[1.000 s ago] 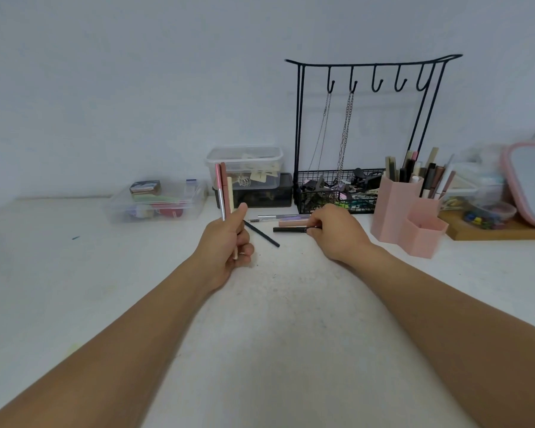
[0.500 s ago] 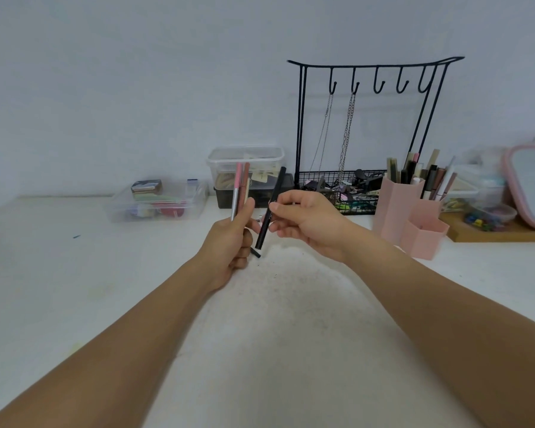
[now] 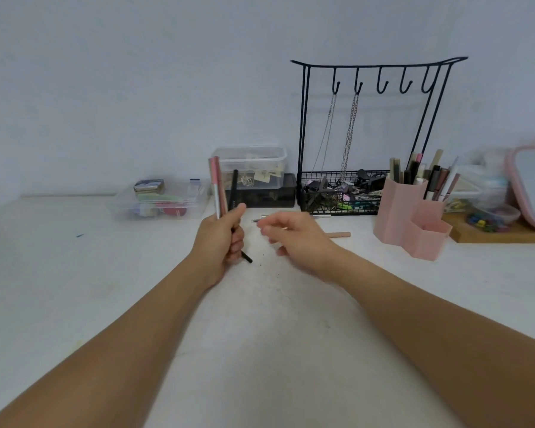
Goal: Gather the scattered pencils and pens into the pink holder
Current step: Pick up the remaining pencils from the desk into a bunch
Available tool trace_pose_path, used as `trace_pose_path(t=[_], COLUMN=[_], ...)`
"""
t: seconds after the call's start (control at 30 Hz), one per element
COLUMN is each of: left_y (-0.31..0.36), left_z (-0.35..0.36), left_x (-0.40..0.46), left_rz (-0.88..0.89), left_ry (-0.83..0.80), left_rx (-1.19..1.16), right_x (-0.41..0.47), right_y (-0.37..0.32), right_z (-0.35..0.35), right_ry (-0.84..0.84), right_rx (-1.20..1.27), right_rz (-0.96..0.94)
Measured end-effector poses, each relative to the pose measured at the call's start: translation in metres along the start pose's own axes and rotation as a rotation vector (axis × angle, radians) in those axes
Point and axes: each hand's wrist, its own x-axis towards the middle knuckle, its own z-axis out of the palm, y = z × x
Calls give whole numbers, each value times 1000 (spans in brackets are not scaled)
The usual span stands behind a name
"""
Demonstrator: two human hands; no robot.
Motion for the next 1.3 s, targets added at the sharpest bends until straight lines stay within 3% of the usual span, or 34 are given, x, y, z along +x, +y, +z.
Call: trace_pose_path(t=[0.2,0.3,0.4,0.5,0.6,0.8,0.87,1.0,1.2,1.3], left_y=[2,1,-2,-4,-4,-1,0,6,9,8], left_z=[-9,-7,-6,-6,-7,-6,-7,-6,12,15], left_x=[6,7,7,8,7,4,5,2,-12,-17], left_rz=[-25,-14,-8,5,10,6,-16,-93,-124,-70], left_ry=[119,120,114,123,103,44,7,-93,-155,-192], left_rx=[-79,-52,-25,7,27,41,18,-22,-35,43], right_x=[-5,-5,-5,-3,0,10,10,4,5,7], right_y=[11,13,7,11,15,28,23,-16,-31,-28], right_z=[19,14,-6,-24,-31,-32,-29,-22,-16,-14], right_ry=[-138,-6,185,109,81,103,130,144,59,38], right_rx=[-469,-662,-836,-1002,-851,-724,-534,124,523,590], right_rz=[-260,-390,-299,-121,-29,-87,-114,-24,93,77])
